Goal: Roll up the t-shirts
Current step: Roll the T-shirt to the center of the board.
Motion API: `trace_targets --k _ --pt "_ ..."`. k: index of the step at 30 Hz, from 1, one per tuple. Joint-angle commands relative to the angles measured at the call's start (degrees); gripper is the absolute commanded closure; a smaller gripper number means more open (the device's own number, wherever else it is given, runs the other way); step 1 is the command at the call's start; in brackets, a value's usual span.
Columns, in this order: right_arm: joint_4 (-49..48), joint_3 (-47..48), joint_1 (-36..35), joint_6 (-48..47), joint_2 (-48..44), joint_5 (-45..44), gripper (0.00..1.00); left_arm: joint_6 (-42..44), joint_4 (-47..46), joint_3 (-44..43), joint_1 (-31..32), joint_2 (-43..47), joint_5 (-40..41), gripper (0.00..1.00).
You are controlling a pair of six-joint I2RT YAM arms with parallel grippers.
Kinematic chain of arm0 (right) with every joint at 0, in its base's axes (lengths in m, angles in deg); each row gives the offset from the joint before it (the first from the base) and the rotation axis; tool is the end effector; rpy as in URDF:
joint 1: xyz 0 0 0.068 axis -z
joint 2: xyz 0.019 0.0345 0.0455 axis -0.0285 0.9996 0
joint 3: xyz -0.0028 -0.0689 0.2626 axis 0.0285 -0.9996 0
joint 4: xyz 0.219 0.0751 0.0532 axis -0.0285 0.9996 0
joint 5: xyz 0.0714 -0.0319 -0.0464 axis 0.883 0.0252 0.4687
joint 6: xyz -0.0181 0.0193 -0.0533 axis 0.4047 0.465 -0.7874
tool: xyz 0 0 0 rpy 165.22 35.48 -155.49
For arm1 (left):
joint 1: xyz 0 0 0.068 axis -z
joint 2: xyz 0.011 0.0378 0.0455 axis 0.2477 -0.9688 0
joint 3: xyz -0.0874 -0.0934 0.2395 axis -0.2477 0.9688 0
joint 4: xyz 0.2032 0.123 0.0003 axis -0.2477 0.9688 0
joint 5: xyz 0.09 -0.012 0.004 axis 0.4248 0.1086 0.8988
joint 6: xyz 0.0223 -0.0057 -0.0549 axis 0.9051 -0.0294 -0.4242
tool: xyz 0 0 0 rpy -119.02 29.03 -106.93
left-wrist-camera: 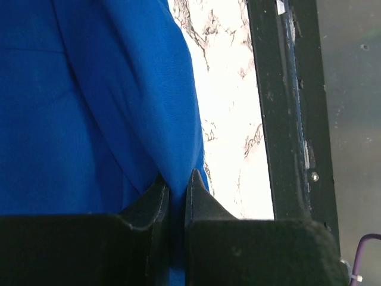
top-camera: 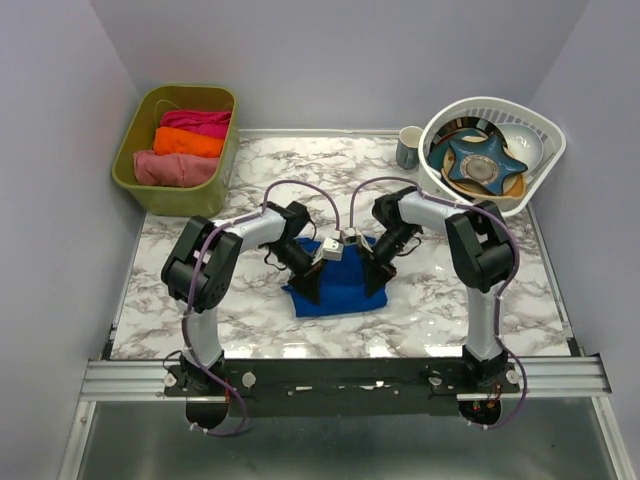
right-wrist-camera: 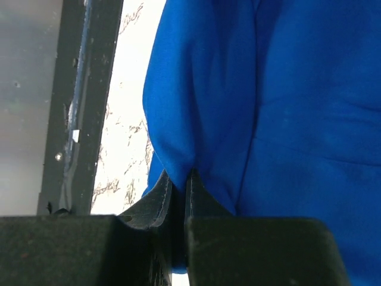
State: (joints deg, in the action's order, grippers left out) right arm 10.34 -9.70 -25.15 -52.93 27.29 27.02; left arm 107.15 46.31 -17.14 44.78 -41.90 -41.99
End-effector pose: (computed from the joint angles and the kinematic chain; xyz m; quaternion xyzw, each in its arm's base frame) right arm 0.2623 0.1720 0.1646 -0.6266 0.6203 0.4700 0.0407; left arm 0.2352 -0.1805 0.1716 0.5837 0.6574 -0.4734 0.0541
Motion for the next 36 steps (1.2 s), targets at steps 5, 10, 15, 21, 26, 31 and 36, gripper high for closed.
trace_targets --k 5,10,15,21,26,31,36 --pt "16.2 11.53 2.09 -0.8 13.28 -6.43 0.99 0.3 5.68 -1.4 -5.82 -6.31 2.21 0.83" --pt "16.82 16.37 2.0 5.5 18.22 -8.97 0.98 -5.67 1.21 -2.45 -8.9 -6.93 4.84 0.63" --pt "16.82 22.6 2.09 15.01 23.67 -11.17 0.98 -9.03 -1.89 -2.55 -12.41 -2.46 11.42 0.56" --pt "16.82 25.68 1.91 21.52 27.36 -12.75 0.98 -1.84 -2.23 1.75 -14.44 11.13 22.5 0.56" --pt "16.73 27.89 1.91 27.85 30.53 -14.16 0.96 -3.37 -11.17 8.76 -8.76 27.05 26.89 0.5" --pt "16.64 28.5 0.77 30.31 31.76 -16.44 0.94 -9.03 -40.91 26.95 4.43 49.55 40.26 0.34" --pt "16.12 28.24 -0.2 30.76 31.85 -18.12 0.93 -4.12 -61.97 48.32 16.74 63.1 50.1 0.26"
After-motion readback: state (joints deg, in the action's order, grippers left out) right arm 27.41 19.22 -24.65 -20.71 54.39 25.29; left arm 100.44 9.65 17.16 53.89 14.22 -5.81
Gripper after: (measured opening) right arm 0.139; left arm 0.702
